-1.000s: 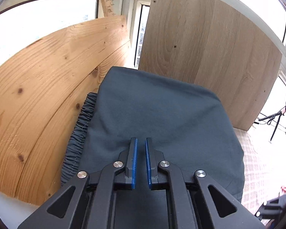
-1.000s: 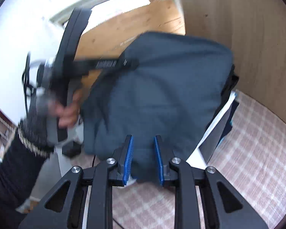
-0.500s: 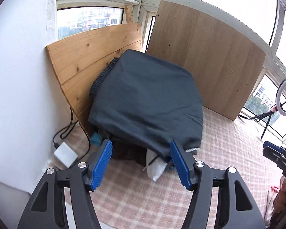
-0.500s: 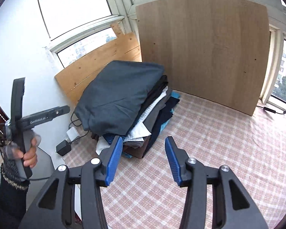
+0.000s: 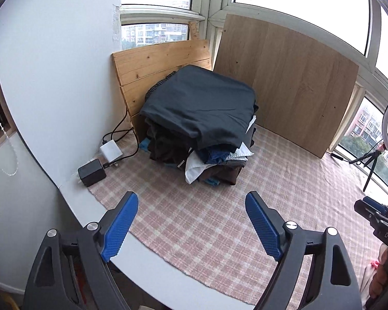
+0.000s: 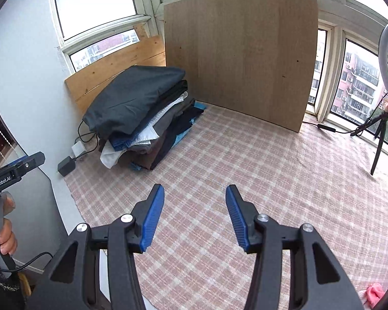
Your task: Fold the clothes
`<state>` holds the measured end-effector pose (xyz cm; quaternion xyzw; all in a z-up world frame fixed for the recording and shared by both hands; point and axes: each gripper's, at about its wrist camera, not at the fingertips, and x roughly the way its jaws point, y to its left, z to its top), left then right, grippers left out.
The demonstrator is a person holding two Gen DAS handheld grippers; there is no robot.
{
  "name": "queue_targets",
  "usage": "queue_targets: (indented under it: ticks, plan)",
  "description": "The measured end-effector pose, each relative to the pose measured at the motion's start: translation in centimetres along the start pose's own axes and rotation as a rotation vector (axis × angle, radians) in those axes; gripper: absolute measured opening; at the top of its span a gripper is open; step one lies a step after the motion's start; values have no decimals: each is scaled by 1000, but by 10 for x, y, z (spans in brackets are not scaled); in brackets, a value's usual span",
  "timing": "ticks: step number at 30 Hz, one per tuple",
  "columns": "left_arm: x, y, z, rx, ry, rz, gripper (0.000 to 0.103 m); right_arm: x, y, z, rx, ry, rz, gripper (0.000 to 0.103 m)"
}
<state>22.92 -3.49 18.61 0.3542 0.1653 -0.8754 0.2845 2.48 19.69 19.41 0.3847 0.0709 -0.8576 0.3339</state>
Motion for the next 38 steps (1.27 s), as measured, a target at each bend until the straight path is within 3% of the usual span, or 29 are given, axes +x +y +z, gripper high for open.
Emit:
queue_targets:
  ticks: [3, 16, 38]
  plan:
    - [-12, -1, -15, -39, 16, 35, 84, -12, -11, -12, -6, -8, -4, 53]
    - [-65, 2, -53, -108, -41, 87, 85, -41, -31, -48, -26, -13, 8, 53]
    - [-96, -4, -64, -92, -79, 77, 86, -57, -27, -66, -43, -24, 0, 55]
